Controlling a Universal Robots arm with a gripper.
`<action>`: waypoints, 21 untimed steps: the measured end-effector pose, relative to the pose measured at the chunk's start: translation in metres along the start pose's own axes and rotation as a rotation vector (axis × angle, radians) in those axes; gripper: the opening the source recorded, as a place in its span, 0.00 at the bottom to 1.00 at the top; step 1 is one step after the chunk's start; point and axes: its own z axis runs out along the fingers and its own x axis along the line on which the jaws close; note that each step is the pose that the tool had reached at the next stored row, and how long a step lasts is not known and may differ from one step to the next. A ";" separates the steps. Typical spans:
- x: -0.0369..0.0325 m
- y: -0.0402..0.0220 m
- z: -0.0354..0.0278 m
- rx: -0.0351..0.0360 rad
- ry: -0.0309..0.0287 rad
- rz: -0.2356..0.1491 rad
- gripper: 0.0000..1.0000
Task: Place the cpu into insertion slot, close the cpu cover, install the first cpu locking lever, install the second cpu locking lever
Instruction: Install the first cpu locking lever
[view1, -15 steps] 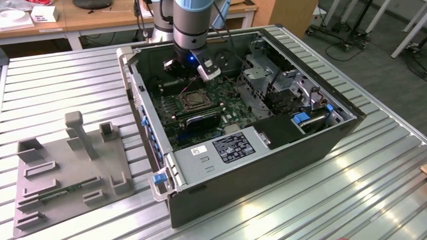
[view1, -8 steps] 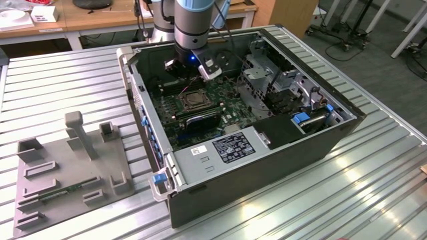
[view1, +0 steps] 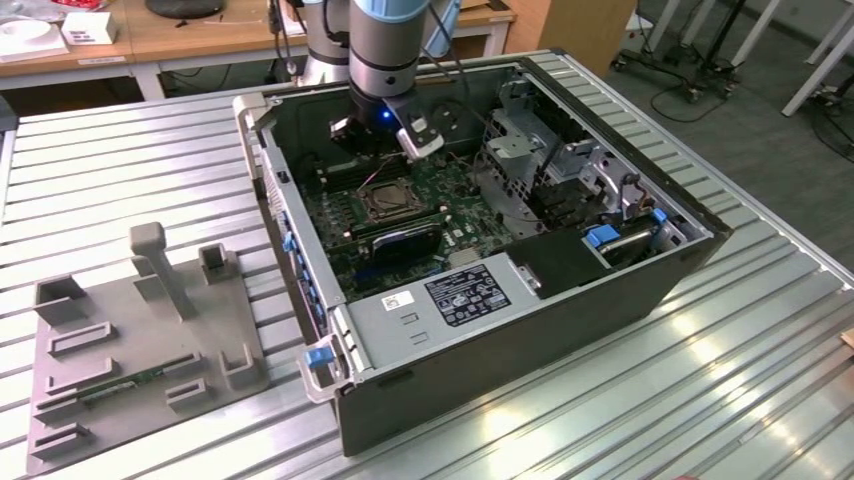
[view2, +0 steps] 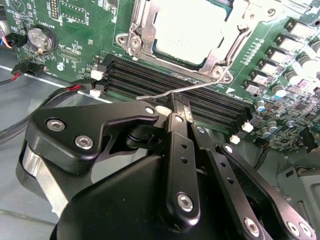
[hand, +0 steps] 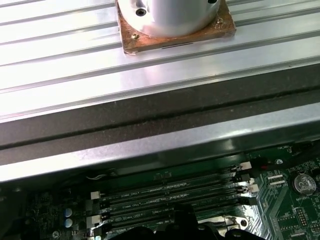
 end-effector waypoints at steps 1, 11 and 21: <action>-0.0002 0.0000 0.0000 -0.0001 -0.0001 0.000 0.10; -0.0047 0.0006 0.0019 0.0000 0.0000 0.000 0.10; -0.0055 -0.0006 0.0063 0.0000 0.0000 0.000 0.10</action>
